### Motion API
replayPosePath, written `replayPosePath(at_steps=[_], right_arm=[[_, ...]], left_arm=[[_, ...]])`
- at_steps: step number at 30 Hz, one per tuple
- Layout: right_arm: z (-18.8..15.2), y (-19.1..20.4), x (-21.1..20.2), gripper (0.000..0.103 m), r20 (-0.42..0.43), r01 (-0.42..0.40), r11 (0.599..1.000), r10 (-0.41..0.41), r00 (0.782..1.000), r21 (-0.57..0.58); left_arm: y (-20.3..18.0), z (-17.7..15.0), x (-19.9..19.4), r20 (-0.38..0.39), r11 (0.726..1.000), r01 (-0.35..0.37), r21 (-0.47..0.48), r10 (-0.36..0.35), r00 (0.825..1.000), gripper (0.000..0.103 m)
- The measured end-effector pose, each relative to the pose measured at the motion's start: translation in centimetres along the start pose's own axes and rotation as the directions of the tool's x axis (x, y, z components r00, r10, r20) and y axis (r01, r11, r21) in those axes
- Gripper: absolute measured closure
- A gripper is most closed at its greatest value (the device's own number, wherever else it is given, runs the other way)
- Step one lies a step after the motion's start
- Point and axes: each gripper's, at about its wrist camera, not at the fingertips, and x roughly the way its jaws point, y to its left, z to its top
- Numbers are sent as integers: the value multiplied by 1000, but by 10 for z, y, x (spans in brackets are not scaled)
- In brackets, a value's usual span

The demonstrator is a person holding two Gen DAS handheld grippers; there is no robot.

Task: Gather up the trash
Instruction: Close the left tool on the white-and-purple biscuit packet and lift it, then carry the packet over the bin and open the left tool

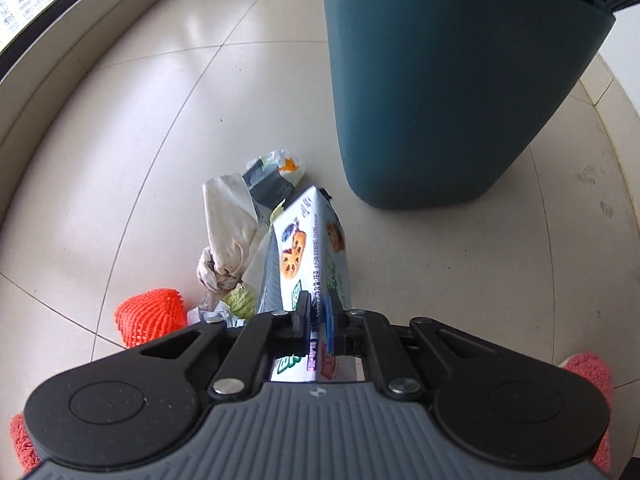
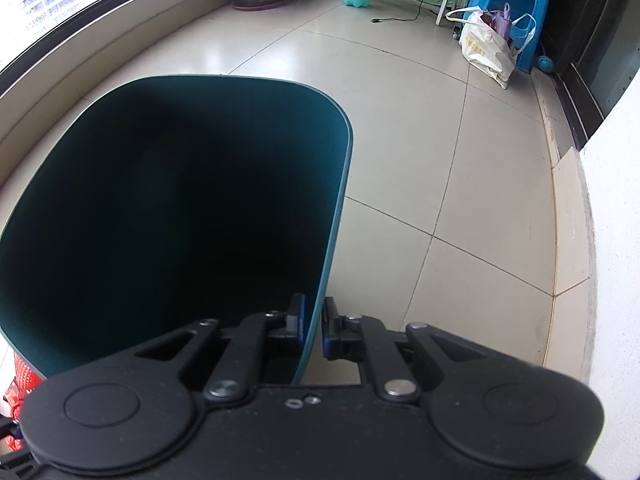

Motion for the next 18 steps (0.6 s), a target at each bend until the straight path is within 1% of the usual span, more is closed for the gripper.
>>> replayPosePath(at_steps=[4, 8, 9, 15, 18], right_arm=[[-6, -5, -5, 93, -5, -30, 1000, 30, 1000, -5], [-12, -7, -8, 92, -4, -32, 999, 32, 999, -14], [-12, -7, -8, 92, -1, -34, 999, 34, 999, -17], [-18, -6, -11, 91, 8, -49, 997, 50, 999, -57], [-22, -8, -12, 91, -4, -73, 996, 73, 997, -52]], left_arm=[[10, 4, -20, 25, 1000, 3, -23, -2, 1000, 97], [19, 6, -31, 20, 998, -8, -57, 9, 1000, 97], [21, 8, -36, 28, 998, -8, -66, 10, 1000, 97], [32, 29, -90, 107, 995, -8, -101, 19, 994, 97], [31, 44, -124, 166, 995, 8, -101, 9, 986, 97]])
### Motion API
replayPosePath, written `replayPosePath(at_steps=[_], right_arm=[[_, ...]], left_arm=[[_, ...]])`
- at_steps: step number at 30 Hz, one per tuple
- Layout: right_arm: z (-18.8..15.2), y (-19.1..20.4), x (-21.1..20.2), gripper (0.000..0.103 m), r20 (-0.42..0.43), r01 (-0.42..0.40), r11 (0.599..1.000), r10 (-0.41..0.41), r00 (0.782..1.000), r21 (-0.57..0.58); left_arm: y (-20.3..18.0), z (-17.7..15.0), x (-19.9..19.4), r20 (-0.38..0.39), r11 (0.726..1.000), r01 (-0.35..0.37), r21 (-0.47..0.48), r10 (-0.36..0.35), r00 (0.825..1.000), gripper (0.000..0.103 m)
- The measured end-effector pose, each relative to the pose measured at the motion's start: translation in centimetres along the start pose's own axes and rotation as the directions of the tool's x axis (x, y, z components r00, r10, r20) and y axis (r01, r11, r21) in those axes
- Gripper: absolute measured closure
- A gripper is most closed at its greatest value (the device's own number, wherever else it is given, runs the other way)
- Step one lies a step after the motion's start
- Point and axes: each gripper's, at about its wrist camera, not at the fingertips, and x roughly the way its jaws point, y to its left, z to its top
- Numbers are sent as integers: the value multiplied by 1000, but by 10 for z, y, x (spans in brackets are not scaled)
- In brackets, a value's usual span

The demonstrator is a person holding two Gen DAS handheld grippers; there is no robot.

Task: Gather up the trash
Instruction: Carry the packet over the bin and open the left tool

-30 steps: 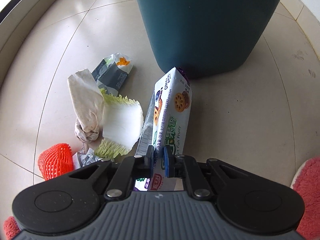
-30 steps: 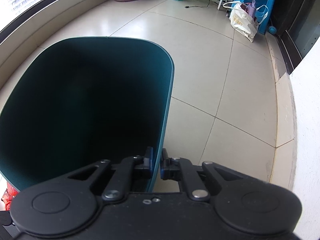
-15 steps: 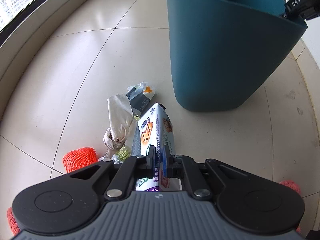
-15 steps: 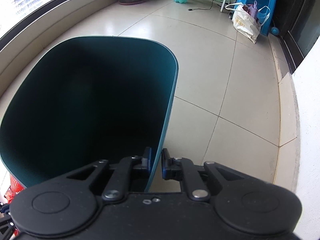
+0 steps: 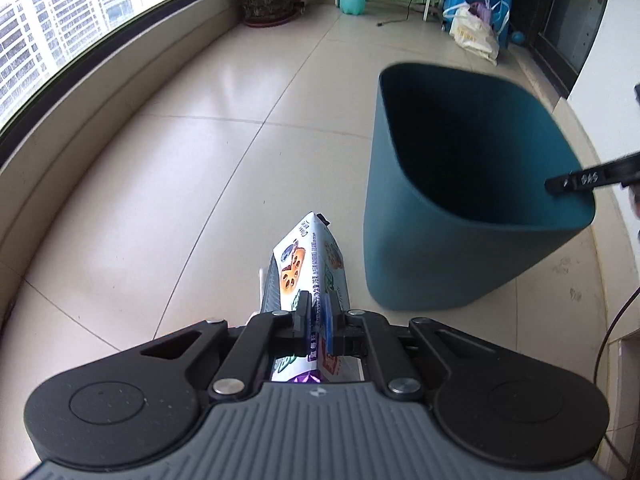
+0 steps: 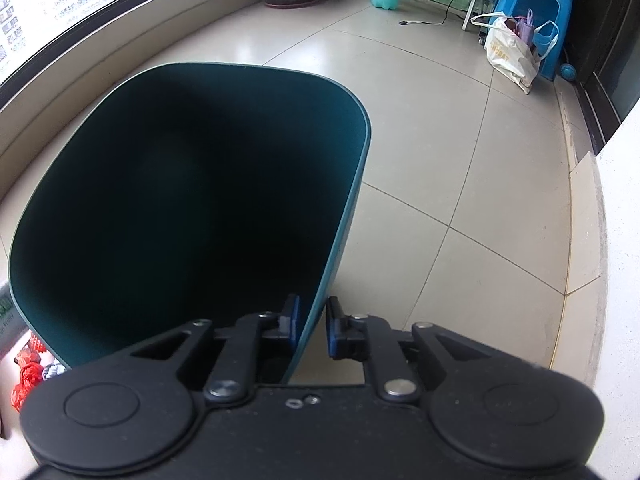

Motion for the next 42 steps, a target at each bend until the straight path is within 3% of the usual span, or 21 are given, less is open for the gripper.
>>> replayPosePath(at_steps=[7, 11, 17, 22, 28, 32, 39, 42], right_arm=[[-6, -7, -1, 91, -32, -48, 999, 48, 998, 4], [-10, -8, -2, 91, -43, -55, 998, 56, 998, 22], [-12, -5, -1, 90, -59, -47, 999, 47, 997, 10], [-9, -15, 4, 90, -47, -58, 998, 59, 997, 29], [-7, -23, 9, 90, -37, -60, 998, 62, 997, 32], [-11, -23, 11, 90, -37, -60, 998, 61, 997, 29], [-30, -2, -3, 90, -32, -60, 998, 61, 998, 29], [-31, 0, -4, 90, -33, -60, 998, 61, 998, 28]], left_arm=[[-27, 44, -60, 147, 996, 66, 56, -74, 986, 97], [-55, 66, -59, 168, 990, 102, 94, -116, 979, 97], [-108, 76, -6, 78, 978, 138, 156, -151, 985, 97], [-131, 68, 56, -43, 978, 113, 176, -107, 993, 97], [-146, 62, 99, -141, 976, 89, 201, -62, 988, 97], [-148, 58, 113, -188, 980, 53, 192, -17, 982, 96], [-142, 57, 121, -214, 984, 89, 157, -54, 975, 90], [-140, 56, 119, -203, 985, 102, 142, -72, 977, 76]])
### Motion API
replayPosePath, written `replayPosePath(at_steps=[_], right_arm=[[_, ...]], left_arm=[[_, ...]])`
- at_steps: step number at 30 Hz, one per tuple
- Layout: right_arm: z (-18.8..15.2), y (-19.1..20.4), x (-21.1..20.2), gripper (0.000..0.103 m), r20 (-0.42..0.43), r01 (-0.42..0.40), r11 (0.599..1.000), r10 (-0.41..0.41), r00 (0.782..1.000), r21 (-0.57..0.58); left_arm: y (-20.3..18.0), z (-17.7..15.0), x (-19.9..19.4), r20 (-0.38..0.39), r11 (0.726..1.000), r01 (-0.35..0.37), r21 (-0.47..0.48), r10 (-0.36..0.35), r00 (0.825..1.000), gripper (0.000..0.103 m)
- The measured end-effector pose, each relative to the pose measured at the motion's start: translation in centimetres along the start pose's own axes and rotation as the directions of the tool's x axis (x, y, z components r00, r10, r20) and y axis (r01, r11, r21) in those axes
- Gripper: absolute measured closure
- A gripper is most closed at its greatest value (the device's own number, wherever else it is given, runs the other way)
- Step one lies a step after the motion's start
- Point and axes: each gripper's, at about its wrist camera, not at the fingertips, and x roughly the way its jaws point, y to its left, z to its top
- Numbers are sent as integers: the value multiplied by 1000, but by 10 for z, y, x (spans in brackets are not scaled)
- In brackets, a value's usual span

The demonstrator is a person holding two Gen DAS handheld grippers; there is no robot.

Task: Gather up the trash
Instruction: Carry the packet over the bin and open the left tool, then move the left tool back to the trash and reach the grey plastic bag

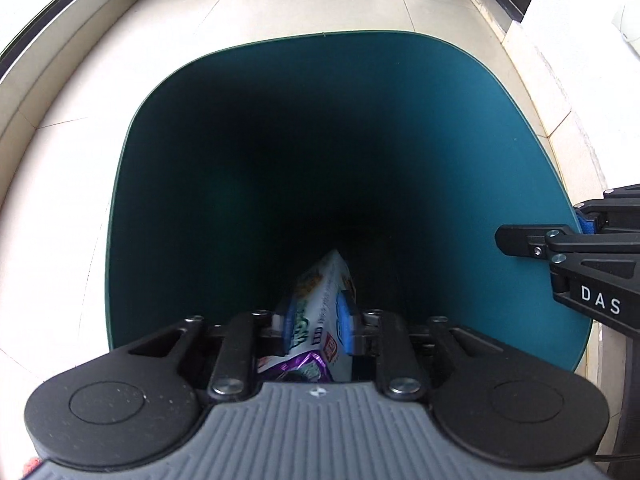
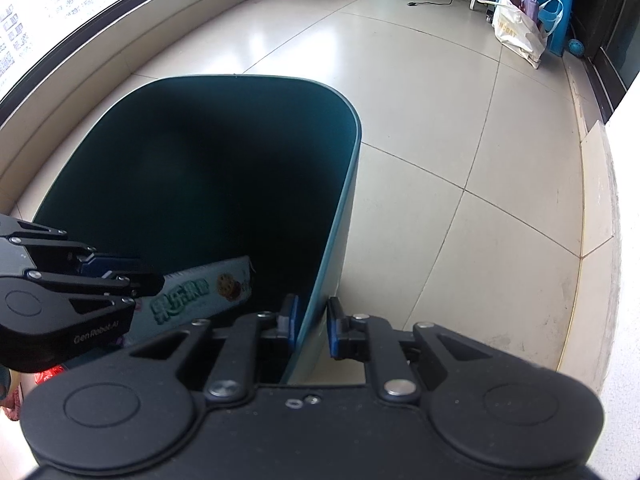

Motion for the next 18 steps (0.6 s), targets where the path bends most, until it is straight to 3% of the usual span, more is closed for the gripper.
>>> replayPosePath(at_steps=[10, 12, 14, 18], right_arm=[[3, 0, -1, 90, -3, 3, 1000, -2, 1000, 9], [2, 1, -1, 90, -3, 4, 1000, -4, 1000, 9], [2, 1, -1, 90, -3, 6, 1000, -6, 1000, 8], [3, 3, -1, 90, -6, 12, 1000, -12, 1000, 5]], left_arm=[[11, -5, -20, 50, 999, 40, 10, -41, 998, 72], [16, -7, -29, 62, 998, 62, 5, -62, 996, 64], [21, -12, -41, 95, 997, 76, -1, -75, 993, 43], [33, -17, -61, 145, 998, 57, 5, -57, 988, 41]])
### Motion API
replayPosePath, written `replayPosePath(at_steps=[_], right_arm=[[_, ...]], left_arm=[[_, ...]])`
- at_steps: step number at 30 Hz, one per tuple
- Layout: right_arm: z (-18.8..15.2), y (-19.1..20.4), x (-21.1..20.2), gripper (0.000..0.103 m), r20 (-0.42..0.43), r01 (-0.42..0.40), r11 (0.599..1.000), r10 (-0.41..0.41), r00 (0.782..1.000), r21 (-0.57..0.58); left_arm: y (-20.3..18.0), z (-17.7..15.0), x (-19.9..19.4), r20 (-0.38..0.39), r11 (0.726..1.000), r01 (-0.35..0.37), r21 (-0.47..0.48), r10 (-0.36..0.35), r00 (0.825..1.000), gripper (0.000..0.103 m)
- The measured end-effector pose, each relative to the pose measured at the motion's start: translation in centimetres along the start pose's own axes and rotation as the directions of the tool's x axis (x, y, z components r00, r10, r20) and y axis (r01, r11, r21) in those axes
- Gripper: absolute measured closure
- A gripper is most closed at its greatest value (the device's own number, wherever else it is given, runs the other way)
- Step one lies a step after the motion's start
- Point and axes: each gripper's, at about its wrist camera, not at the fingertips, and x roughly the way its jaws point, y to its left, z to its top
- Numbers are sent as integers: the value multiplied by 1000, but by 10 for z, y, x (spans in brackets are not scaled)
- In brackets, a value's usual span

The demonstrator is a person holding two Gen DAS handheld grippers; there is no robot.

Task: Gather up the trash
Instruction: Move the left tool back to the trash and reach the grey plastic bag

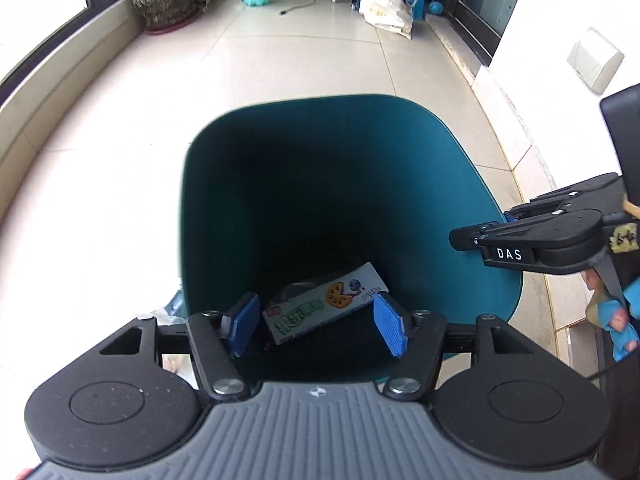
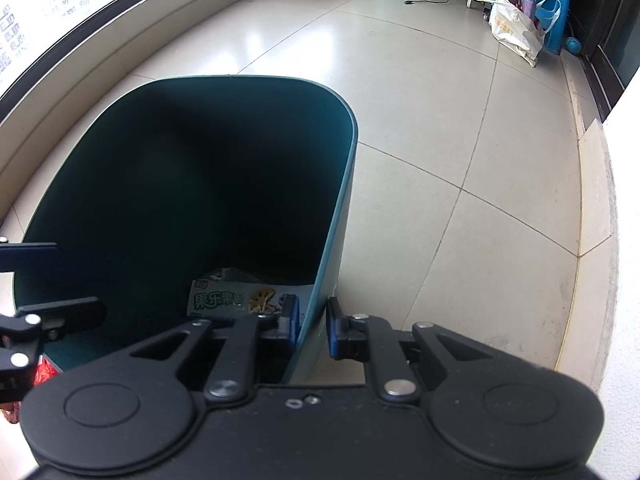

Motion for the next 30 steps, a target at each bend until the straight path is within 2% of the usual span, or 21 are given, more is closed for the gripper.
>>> replayPosePath(at_steps=[7, 8, 14, 22, 27, 30], right_arm=[[1, 1, 1, 90, -4, 1, 1000, -1, 1000, 6], [1, 1, 1, 90, -4, 2, 1000, -2, 1000, 6], [2, 1, 1, 91, -11, 11, 1000, -11, 1000, 10], [6, -1, 1, 91, -24, 14, 1000, -14, 1000, 18], [7, 5, 4, 92, -31, 35, 999, -34, 999, 12], [6, 7, 5, 92, -31, 40, 999, -40, 999, 4]], left_arm=[[29, -11, -31, 58, 998, -39, -49, 42, 997, 41], [20, -16, -34, 65, 997, -43, -58, 47, 997, 41], [53, -39, -59, 74, 988, -70, -135, 80, 994, 41], [112, -74, -59, 19, 963, -164, -213, 172, 985, 41], [148, -92, -42, -28, 948, -173, -266, 172, 985, 41], [165, -103, -23, -67, 941, -214, -264, 203, 977, 40]])
